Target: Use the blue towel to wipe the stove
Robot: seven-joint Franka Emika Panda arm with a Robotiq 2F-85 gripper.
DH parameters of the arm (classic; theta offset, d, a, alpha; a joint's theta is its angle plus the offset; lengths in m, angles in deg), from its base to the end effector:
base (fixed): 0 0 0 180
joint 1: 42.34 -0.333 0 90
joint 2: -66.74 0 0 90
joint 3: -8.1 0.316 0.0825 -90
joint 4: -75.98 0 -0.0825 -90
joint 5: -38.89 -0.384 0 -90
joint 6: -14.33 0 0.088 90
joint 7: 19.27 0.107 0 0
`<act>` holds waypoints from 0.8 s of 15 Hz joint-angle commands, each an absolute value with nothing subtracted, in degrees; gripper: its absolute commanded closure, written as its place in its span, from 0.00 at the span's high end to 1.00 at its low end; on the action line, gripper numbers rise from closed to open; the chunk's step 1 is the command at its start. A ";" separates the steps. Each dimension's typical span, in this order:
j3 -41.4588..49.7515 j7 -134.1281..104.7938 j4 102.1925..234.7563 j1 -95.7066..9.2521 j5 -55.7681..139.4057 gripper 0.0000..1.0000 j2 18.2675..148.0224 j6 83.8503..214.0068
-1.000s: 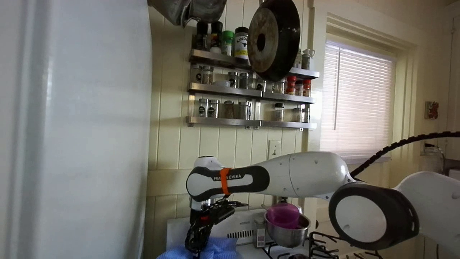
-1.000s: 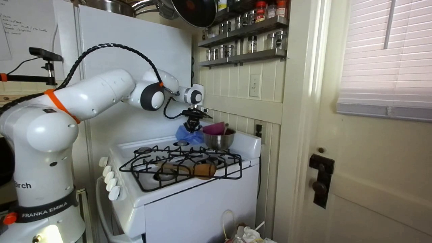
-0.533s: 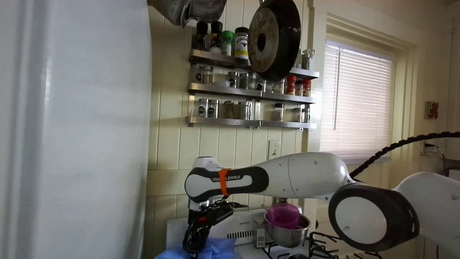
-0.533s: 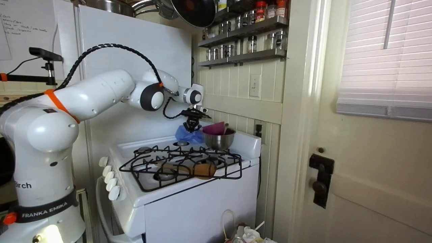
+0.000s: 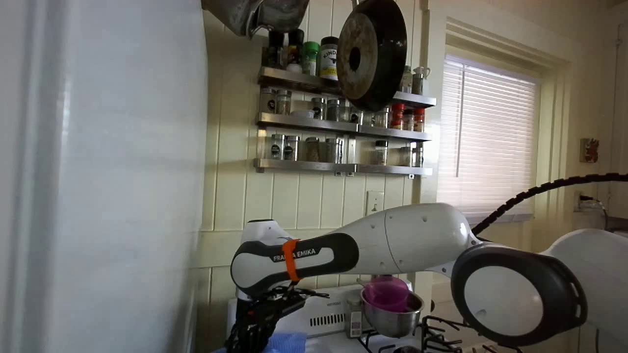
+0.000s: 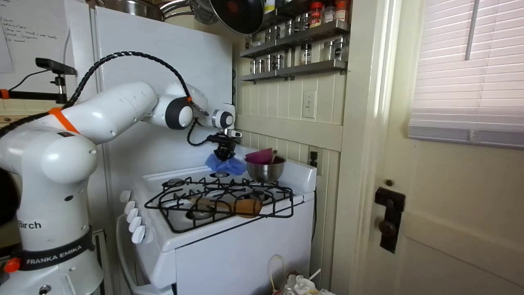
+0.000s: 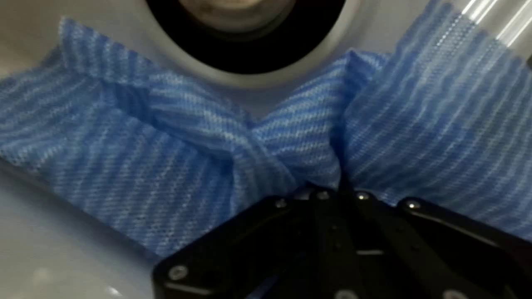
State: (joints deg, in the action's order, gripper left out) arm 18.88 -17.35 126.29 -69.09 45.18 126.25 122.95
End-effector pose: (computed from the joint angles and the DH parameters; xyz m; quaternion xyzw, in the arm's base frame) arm 0.6664 0.4239 0.2670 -0.9598 -0.2793 0.0134 0.0262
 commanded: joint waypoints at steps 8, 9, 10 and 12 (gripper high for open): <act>18.24 7.25 156.15 -67.41 42.28 0.01 111.85 141.08; 17.83 10.52 158.58 -67.50 41.88 0.01 110.31 141.93; 18.24 11.12 160.96 -67.06 41.53 0.01 109.06 143.66; 16.84 8.21 153.81 -68.60 41.76 0.01 112.12 141.42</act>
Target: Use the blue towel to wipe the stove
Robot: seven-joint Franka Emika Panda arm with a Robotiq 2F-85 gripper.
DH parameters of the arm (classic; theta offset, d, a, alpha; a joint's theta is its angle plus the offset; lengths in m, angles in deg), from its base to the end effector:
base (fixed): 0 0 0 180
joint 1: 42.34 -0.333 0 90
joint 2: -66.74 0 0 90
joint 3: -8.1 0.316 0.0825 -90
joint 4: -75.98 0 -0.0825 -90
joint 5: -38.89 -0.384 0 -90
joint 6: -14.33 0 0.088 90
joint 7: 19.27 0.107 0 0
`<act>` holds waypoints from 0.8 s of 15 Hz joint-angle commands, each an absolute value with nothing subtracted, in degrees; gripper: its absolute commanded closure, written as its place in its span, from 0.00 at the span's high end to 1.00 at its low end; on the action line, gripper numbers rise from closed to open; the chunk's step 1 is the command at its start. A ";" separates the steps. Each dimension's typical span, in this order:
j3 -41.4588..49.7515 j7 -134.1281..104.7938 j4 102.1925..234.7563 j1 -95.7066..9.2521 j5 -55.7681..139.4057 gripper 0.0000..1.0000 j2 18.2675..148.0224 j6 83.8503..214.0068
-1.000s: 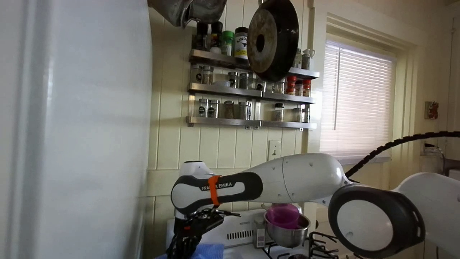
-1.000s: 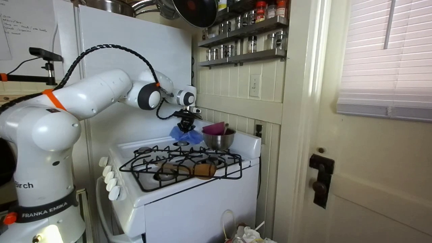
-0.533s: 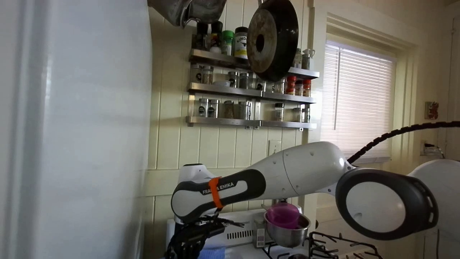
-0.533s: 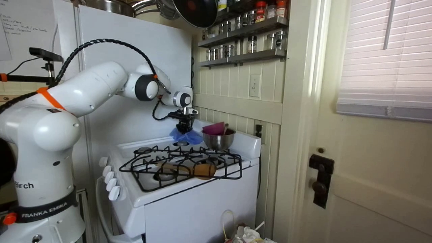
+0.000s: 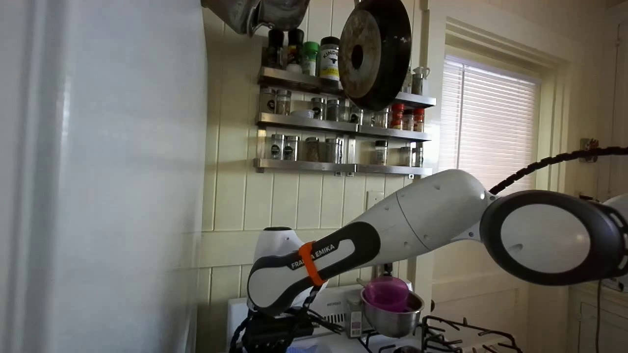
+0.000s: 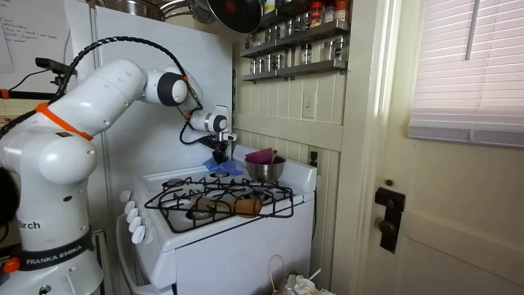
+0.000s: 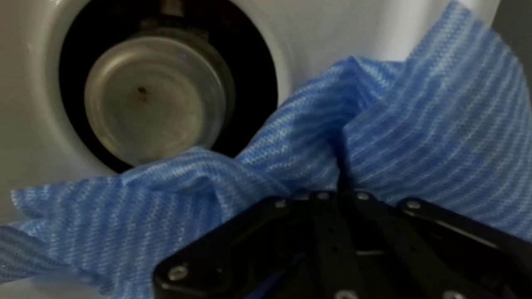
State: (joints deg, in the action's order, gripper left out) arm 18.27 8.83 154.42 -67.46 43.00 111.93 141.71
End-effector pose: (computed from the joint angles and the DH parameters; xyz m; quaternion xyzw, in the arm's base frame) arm 0.6242 0.4034 0.2584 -0.9972 -0.0552 -0.0159 0.0480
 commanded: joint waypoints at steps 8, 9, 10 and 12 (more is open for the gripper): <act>18.06 5.37 155.12 -69.23 40.92 0.01 111.27 139.79; 18.35 5.18 155.91 -69.56 40.72 0.01 110.69 138.74; 18.41 5.97 156.86 -70.11 40.56 0.01 109.92 136.83; 17.95 8.52 158.49 -70.75 40.19 0.01 108.49 132.62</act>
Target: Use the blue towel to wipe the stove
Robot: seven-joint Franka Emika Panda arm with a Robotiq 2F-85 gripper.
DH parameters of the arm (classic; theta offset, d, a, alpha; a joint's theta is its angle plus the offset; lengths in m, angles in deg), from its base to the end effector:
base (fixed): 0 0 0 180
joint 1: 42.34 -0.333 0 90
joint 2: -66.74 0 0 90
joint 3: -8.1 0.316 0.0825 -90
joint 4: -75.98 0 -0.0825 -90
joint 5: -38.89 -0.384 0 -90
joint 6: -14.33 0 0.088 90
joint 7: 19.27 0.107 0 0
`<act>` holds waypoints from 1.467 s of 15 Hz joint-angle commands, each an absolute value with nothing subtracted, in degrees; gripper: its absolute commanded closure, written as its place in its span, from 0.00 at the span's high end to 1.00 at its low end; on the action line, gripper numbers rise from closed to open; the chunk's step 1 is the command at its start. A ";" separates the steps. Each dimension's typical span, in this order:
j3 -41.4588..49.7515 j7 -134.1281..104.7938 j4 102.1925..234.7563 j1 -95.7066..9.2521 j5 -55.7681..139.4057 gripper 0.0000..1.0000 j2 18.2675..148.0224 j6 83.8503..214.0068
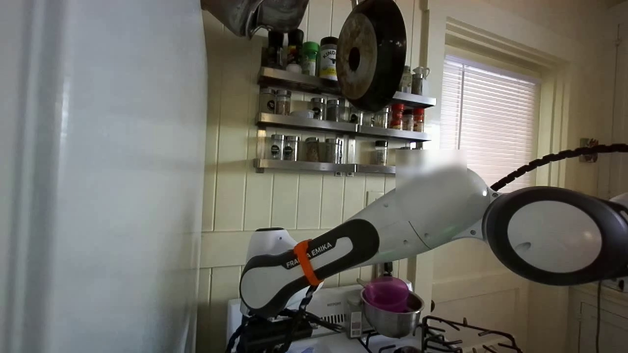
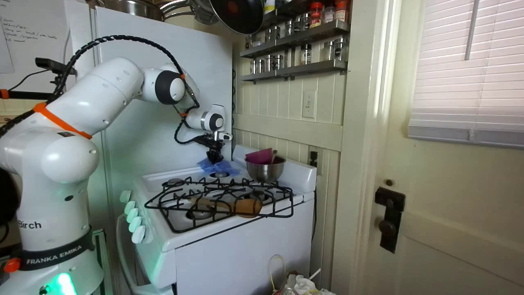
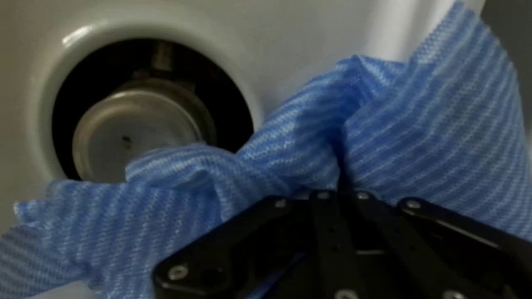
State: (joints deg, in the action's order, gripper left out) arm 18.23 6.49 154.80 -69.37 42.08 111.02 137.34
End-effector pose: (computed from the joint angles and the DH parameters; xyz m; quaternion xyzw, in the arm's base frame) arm 0.6032 0.4199 0.2600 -0.9953 -0.0894 0.0156 0.0351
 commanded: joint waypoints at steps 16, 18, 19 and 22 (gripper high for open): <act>16.76 31.36 175.67 -71.06 34.01 0.01 97.84 125.43; 16.65 36.25 178.48 -70.44 33.06 0.01 96.17 125.14; 16.63 38.76 179.78 -70.15 32.61 0.01 95.41 125.07; 16.47 46.26 183.40 -69.25 31.70 0.01 93.51 124.68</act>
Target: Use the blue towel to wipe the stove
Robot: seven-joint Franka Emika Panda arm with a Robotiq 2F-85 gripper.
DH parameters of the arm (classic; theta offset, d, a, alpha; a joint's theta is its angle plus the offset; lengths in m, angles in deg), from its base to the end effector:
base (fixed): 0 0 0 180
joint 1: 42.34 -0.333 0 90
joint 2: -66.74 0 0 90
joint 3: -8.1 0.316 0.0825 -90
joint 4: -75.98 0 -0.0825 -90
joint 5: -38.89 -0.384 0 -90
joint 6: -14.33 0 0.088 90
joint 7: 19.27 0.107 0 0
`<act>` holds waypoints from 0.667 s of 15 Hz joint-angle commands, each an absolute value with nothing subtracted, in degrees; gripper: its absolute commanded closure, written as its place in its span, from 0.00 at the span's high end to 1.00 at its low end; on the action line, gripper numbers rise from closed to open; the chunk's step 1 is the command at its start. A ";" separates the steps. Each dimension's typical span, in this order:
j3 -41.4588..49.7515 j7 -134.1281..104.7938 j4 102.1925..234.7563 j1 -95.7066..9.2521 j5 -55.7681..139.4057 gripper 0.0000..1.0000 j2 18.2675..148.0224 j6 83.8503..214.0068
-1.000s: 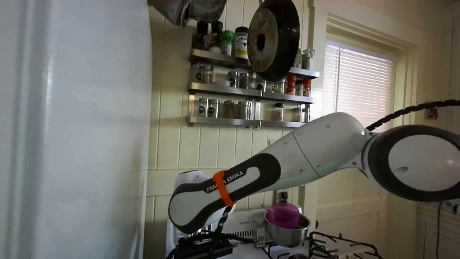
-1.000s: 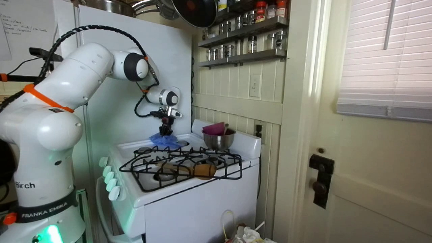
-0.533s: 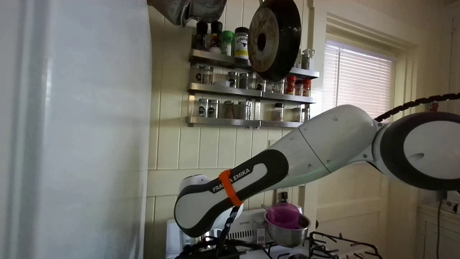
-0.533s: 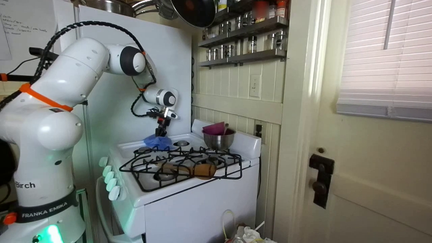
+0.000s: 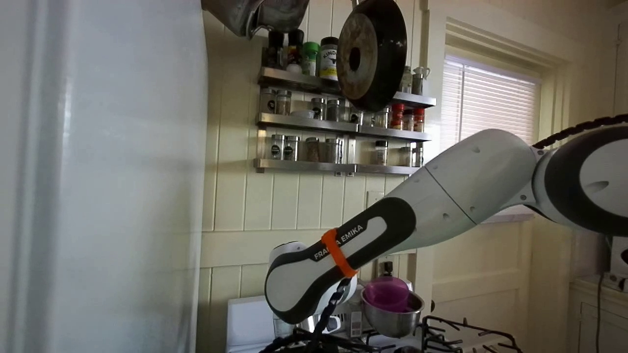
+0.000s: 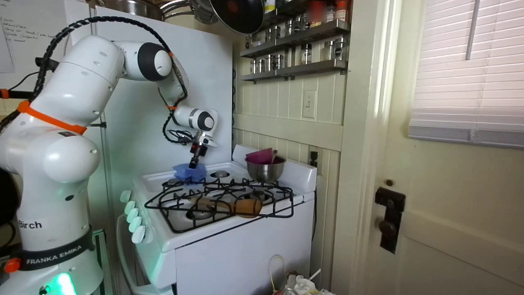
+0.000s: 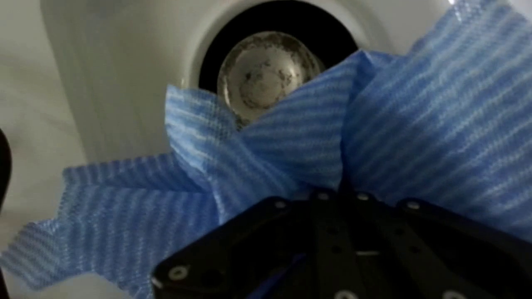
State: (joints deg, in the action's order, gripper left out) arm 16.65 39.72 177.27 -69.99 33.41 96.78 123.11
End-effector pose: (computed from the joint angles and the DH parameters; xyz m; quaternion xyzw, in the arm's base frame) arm 0.4942 0.3635 0.2450 0.9531 -0.2190 -0.1890 0.0886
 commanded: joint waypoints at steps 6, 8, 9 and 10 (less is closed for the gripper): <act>14.57 61.28 189.60 -68.19 35.97 0.01 88.24 129.35; 13.83 66.47 191.60 -68.25 39.22 0.01 85.41 130.21; 13.58 68.93 192.14 -68.27 41.41 0.01 83.93 129.99; 13.56 71.78 192.68 -68.40 43.59 0.01 82.31 129.04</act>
State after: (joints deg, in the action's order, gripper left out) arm 13.76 63.82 188.05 -68.10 38.54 88.35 127.92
